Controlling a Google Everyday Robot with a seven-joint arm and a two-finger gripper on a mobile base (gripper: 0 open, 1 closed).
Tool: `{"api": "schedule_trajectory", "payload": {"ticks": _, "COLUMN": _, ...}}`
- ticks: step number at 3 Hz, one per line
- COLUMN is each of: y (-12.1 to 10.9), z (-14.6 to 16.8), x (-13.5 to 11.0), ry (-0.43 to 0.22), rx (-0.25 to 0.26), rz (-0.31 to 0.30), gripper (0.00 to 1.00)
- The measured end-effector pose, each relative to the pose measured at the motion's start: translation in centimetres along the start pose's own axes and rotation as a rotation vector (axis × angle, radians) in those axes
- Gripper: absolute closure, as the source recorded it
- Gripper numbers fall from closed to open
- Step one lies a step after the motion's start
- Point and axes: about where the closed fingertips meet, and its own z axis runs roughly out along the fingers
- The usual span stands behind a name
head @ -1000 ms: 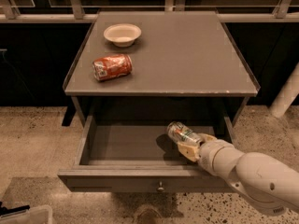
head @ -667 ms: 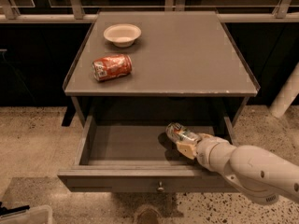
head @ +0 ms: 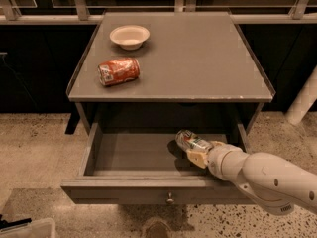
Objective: Place 7up can into top drawer
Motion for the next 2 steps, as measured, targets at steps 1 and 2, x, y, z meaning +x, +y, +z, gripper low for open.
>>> {"api": "schedule_trajectory", "payload": {"ticks": 1, "y": 0.1, "z": 0.2, "x": 0.2, "ry": 0.024, "rx": 0.009, "rz": -0.018, "gripper": 0.35}}
{"api": "schedule_trajectory", "payload": {"ticks": 2, "y": -0.5, "z": -0.1, "x": 1.2, "ry": 0.078, "rx": 0.064, "rz": -0.045, "gripper": 0.11}}
